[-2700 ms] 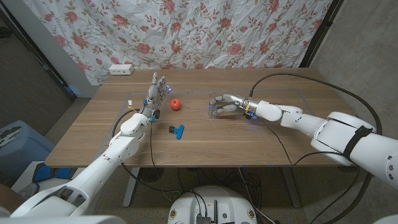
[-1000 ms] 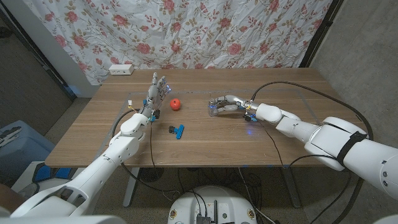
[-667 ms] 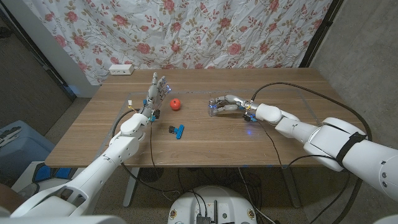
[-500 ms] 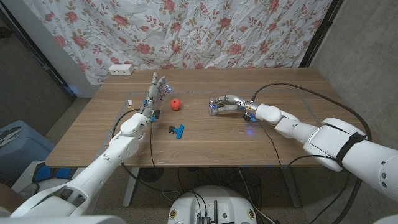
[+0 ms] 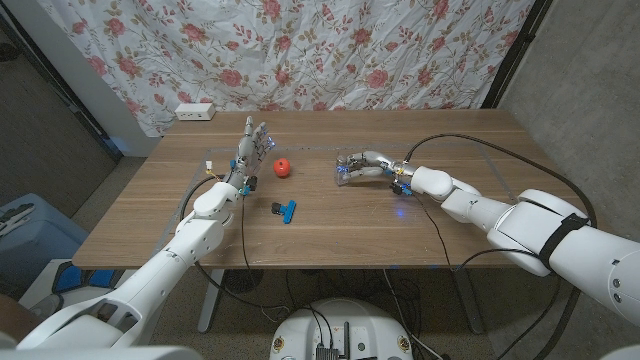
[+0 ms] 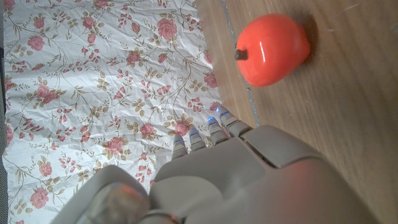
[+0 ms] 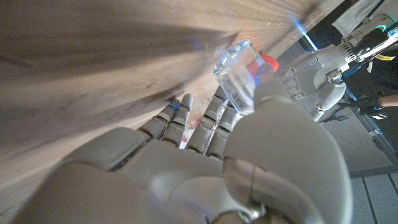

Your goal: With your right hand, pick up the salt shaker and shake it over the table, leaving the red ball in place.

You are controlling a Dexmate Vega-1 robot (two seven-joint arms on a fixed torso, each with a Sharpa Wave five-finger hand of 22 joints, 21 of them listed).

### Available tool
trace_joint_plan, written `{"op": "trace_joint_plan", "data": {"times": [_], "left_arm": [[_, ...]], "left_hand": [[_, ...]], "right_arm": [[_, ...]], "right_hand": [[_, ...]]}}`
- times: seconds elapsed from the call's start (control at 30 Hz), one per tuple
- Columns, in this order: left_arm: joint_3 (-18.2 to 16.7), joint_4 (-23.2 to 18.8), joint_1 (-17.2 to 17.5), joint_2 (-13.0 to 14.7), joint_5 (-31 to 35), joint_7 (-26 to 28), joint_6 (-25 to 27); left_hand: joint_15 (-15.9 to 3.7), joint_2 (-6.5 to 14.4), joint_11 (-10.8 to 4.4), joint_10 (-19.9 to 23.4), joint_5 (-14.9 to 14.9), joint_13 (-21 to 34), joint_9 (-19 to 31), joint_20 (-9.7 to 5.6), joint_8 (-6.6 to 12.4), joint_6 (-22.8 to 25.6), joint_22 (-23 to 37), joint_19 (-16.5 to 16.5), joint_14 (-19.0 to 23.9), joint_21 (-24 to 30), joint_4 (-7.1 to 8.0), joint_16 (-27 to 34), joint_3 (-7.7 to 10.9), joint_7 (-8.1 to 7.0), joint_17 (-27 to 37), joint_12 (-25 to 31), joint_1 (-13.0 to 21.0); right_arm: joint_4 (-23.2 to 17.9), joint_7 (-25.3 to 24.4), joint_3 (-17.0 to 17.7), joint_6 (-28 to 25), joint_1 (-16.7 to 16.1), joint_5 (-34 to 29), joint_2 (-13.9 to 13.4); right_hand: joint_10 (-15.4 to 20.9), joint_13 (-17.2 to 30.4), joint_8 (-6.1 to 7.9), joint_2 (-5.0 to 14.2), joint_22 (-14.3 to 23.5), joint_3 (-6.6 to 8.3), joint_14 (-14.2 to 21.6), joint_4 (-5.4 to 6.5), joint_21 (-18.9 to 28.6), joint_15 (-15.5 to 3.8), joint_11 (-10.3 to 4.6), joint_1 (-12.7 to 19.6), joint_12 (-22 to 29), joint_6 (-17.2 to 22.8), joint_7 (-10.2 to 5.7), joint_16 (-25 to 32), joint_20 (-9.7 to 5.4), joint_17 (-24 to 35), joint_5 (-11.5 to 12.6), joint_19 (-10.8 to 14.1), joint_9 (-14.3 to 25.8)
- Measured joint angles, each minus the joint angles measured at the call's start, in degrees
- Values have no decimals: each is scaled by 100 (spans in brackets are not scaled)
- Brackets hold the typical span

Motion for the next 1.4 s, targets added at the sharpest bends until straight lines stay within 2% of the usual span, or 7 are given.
{"op": "trace_joint_plan", "data": {"times": [0.13,0.33,0.63,1.03,1.07,1.4], "left_arm": [[0,0,1,0,0,0,0],[0,0,2,0,0,0,0],[0,0,3,0,0,0,0],[0,0,3,0,0,-1,0],[0,0,3,0,0,-1,0],[0,0,3,0,-1,-1,0]], "left_hand": [[0,0,0,0,0,0,0,0,0,0,0,0,0,0,0,0,0,0,0,0,0],[0,0,0,0,0,0,0,0,0,0,0,0,0,0,0,0,0,0,0,0,0],[0,0,0,0,0,0,0,0,0,0,0,0,0,0,0,0,0,0,0,0,0],[0,0,0,0,0,0,0,0,0,0,0,0,0,0,0,0,0,0,0,0,0],[0,0,0,0,0,0,0,0,0,0,0,0,0,0,0,0,0,0,0,0,0],[0,0,0,0,0,0,0,0,0,0,0,0,0,0,0,0,0,0,0,0,0]], "right_arm": [[-21,1,34,57,-8,8,-15],[-84,-30,90,225,-39,9,-61],[-398,-317,201,421,-166,-170,-232],[-1555,-886,494,194,-617,-550,-679],[-1702,-1072,536,84,-676,-685,-731],[-2469,-1697,793,-183,-1008,-1116,-958]], "right_hand": [[60,21,56,5,0,-16,0,16,0,0,2,-10,0,19,19,0,0,0,-4,0,1],[71,40,67,20,-1,-32,62,31,0,-1,-9,-116,46,40,40,29,0,26,-5,0,2],[155,77,131,33,-1,-87,125,71,23,-18,12,-206,48,81,81,90,2,53,-21,83,7],[259,136,212,-3,-2,-110,225,79,23,-21,8,-289,47,132,132,157,0,80,-26,208,7],[264,136,213,-3,-2,-110,225,79,23,-21,2,-290,47,132,132,157,0,80,-27,208,7],[336,202,290,-3,-2,-155,318,30,67,-9,-9,-290,44,193,193,222,17,105,-44,304,7]]}}
